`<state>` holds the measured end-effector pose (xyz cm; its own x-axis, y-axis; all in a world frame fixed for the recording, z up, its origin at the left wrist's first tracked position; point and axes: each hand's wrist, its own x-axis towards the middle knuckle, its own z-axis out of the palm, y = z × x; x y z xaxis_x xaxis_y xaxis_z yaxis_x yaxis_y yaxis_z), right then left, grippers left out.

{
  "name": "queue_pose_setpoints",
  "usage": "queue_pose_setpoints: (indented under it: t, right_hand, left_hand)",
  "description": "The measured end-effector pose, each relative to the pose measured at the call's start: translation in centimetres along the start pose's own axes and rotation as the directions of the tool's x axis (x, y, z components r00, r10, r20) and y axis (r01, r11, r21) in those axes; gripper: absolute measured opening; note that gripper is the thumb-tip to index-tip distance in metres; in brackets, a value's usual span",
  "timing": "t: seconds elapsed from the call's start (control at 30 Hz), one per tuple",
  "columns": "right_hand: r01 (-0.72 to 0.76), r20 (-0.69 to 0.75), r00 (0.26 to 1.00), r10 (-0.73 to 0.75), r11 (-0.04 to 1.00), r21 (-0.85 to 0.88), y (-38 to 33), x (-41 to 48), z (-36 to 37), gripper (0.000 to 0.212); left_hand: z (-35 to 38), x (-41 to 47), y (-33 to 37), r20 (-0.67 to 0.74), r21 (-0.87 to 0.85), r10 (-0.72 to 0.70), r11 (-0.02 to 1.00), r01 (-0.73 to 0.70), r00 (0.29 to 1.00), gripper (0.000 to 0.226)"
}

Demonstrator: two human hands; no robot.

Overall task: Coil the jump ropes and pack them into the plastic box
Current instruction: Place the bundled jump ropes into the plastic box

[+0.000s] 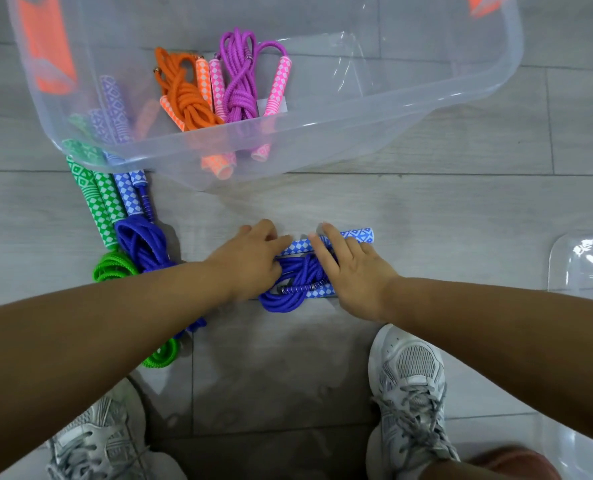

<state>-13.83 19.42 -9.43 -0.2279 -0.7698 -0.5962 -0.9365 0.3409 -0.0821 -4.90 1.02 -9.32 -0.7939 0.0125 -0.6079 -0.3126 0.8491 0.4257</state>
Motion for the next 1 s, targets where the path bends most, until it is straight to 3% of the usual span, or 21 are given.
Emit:
queue_pose_setpoints:
  t: [0.13,0.2,0.33,0.43,0.63,0.87,1.0]
  right_hand:
    - [-0.082,-0.020,0.997,0.081,0.993,-0.085,-0.5,0.3,-0.3,0.105]
    - [-0.079,-0.077,0.995,0.067,0.984,-0.163,-0.2,0.5,-0.1,0.105]
    - [-0.014,-0.108,0.994,-0.015,0.965,-0.261,0.6,0.9,0.0,0.097]
    - [0.033,-0.015,0.999,-0.037,0.974,-0.225,0.5,1.1,-0.5,0.095]
    - [0.076,-0.001,0.997,-0.077,0.986,-0.148,0.8,1.3,-1.0,0.089]
    - [0.019,0.021,1.000,-0.015,0.978,-0.209,0.4,1.0,-2.5,0.082]
    - [-0.130,0.012,0.991,0.131,0.989,-0.077,-0.4,0.4,-1.7,0.085]
  left_hand:
    - [0.0,-0.5,0.6,0.055,0.043,0.011,0.999,-0.014,0.998,0.082]
    - [0.0,-0.5,0.6,0.050,0.087,0.010,0.996,-0.015,0.999,0.086]
    - [0.0,-0.3,0.6,0.017,0.224,0.057,0.973,-0.059,0.998,0.080]
    - [0.0,-0.2,0.6,0.016,0.283,0.075,0.956,-0.076,0.997,0.078]
    - [-0.1,-0.4,0.8,0.021,0.347,0.108,0.932,-0.108,0.994,0.072]
    - [-0.8,-1.4,1.6,0.038,0.354,0.107,0.928,-0.113,0.994,0.058]
    - [-1.6,-2.2,1.9,0.083,0.398,0.044,0.914,-0.074,0.996,0.049]
